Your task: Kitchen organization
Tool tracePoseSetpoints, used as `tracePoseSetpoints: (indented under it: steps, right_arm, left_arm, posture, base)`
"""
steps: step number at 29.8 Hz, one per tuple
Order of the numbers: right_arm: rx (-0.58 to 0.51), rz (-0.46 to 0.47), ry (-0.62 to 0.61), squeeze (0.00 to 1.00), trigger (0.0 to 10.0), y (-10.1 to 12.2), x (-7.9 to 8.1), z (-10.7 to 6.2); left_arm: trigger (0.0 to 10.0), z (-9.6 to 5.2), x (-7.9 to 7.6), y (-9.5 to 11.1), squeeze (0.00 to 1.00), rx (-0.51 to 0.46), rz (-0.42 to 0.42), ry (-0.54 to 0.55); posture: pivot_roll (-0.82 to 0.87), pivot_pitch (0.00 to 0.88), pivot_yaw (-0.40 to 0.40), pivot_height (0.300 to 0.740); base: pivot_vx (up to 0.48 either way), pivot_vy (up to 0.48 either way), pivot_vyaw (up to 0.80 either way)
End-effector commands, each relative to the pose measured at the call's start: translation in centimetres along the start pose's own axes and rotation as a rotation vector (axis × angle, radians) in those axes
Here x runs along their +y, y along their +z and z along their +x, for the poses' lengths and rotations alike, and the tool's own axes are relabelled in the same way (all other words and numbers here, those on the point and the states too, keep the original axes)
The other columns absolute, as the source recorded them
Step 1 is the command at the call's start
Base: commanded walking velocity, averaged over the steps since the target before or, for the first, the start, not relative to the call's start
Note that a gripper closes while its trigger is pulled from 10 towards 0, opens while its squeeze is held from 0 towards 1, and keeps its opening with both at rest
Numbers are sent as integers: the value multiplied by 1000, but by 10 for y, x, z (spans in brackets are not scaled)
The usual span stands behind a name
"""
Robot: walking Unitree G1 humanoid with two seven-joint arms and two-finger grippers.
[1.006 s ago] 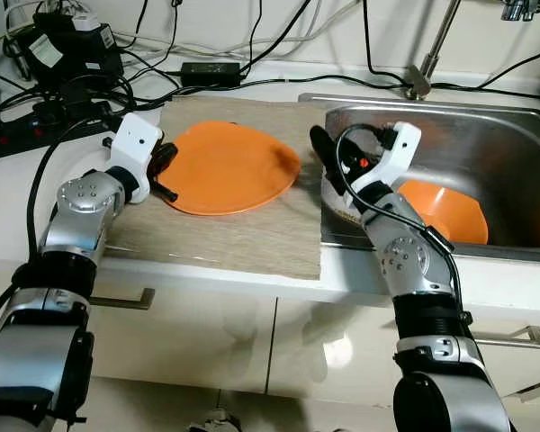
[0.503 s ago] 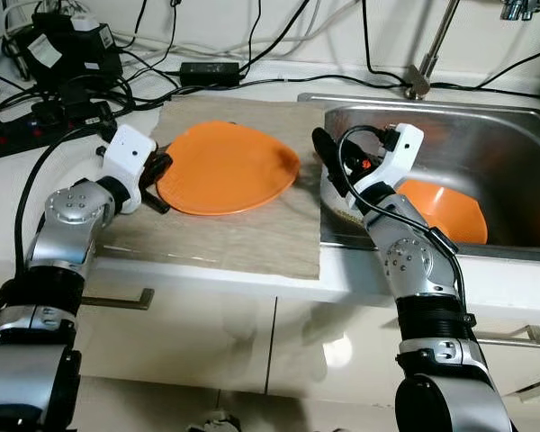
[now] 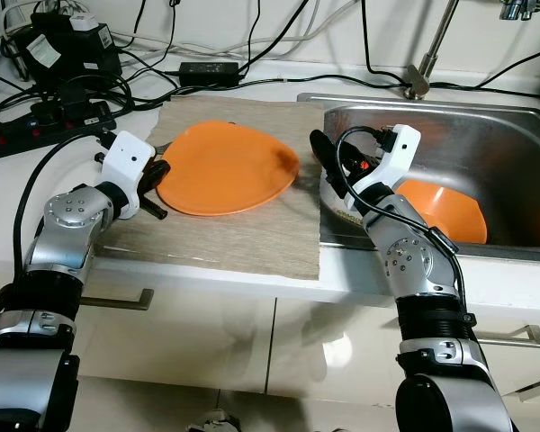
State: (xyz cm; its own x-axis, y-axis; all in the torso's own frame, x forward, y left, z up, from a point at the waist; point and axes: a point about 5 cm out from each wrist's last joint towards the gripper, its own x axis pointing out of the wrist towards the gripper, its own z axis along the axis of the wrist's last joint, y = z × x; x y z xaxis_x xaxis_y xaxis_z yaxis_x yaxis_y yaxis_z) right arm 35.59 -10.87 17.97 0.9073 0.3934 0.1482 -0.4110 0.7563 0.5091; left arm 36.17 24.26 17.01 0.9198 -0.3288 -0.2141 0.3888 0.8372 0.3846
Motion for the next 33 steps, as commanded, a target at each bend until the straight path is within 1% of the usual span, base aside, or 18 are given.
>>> tracePoseSetpoints:
  steps: [1,6,11,13,17,24,27,28,29,30,33]
  right_arm:
    - [-5,-2,-14,0,10000,3,-3,-4]
    - [-4,-1,-17,0,10000,3,-4,-5]
    - [-5,1,-24,0,10000,4,-6,-5]
    - [-5,-1,-26,0,10000,5,-6,-5]
    - [-5,-2,-26,0,10000,5,-6,-5]
    - [1,-3,-31,0,10000,4,-8,-5]
    - [8,28,-27,0,10000,1,-8,-4]
    - [20,86,-24,0,10000,-3,-9,-1]
    - [20,86,-24,0,10000,-3,-9,-1]
    - [38,148,-11,0,10000,-8,-10,4]
    - [54,197,8,0,10000,-13,-6,12]
  left_arm:
    - [10000,-1,-7,-18,0,81,1,-27]
    - [10000,-2,-7,-22,0,94,1,-27]
    - [10000,-5,-9,-31,0,125,-7,-35]
    - [10000,-6,-12,-38,0,144,-13,-40]
    - [10000,-6,-17,-45,0,168,-23,-48]
    - [10000,-5,-19,-46,0,172,-24,-48]
    - [10000,-4,-18,-46,0,171,-23,-46]
    - [10000,-4,-18,-47,0,171,-23,-46]
    - [10000,-4,-18,-47,0,171,-23,-46]
    - [10000,-4,-18,-47,0,172,-23,-45]
    - [10000,-3,-18,-47,0,171,-23,-43]
  posture:
    - [29,43,-6,740]
    - [28,44,-5,740]
    - [30,48,-5,740]
    - [30,49,-5,740]
    - [27,48,-5,740]
    - [23,46,-6,740]
    - [20,45,-4,740]
    - [19,44,-2,740]
    - [19,44,-2,740]
    - [22,44,0,740]
    - [25,43,0,740]
  base:
    - [0,0,0]
    - [0,0,0]
    - [0,0,0]
    - [0,0,0]
    - [0,0,0]
    - [0,0,0]
    - [0,0,0]
    - [0,0,0]
    - [0,0,0]
    - [0,0,0]
    - [0,0,0]
